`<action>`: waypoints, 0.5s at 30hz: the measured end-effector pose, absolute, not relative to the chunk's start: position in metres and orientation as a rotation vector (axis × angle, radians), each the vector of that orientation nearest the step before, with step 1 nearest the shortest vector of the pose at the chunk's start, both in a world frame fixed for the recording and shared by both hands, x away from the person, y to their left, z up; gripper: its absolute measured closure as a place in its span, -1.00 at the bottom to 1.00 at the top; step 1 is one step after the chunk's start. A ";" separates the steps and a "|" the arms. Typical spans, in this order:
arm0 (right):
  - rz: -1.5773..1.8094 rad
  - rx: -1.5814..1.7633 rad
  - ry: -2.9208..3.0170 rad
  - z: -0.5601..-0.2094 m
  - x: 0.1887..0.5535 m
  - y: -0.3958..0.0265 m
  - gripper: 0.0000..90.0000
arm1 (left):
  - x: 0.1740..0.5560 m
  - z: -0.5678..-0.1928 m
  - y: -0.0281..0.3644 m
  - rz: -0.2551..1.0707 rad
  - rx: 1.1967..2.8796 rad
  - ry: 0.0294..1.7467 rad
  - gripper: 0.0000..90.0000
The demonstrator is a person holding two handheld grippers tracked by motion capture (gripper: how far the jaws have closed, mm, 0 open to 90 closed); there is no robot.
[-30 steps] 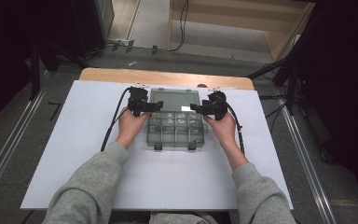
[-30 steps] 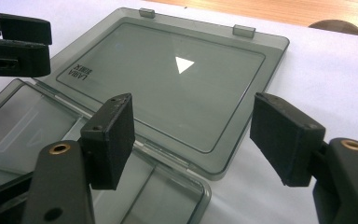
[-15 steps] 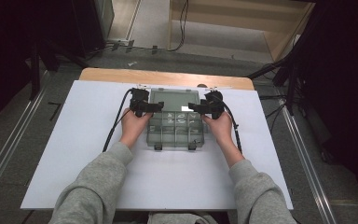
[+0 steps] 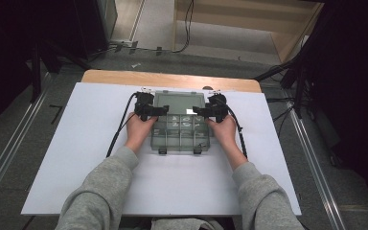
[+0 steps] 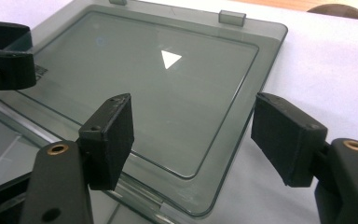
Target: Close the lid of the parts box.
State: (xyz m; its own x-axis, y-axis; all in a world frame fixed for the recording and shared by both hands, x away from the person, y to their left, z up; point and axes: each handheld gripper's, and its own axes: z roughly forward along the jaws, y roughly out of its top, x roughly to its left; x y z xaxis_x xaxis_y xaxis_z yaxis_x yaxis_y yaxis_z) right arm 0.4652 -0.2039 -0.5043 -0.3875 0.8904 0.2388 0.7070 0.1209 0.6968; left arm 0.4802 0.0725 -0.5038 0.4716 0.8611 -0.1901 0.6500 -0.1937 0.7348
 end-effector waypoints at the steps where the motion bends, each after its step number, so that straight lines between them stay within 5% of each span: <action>1: 1.120 1.582 2.159 -0.505 0.465 -0.203 -0.38 | 0.481 -0.504 0.073 0.332 1.928 1.260 -0.44; 15: 1.085 1.591 2.181 -0.508 0.465 -0.199 -0.52 | 0.483 -0.512 0.069 0.292 1.907 1.234 -0.66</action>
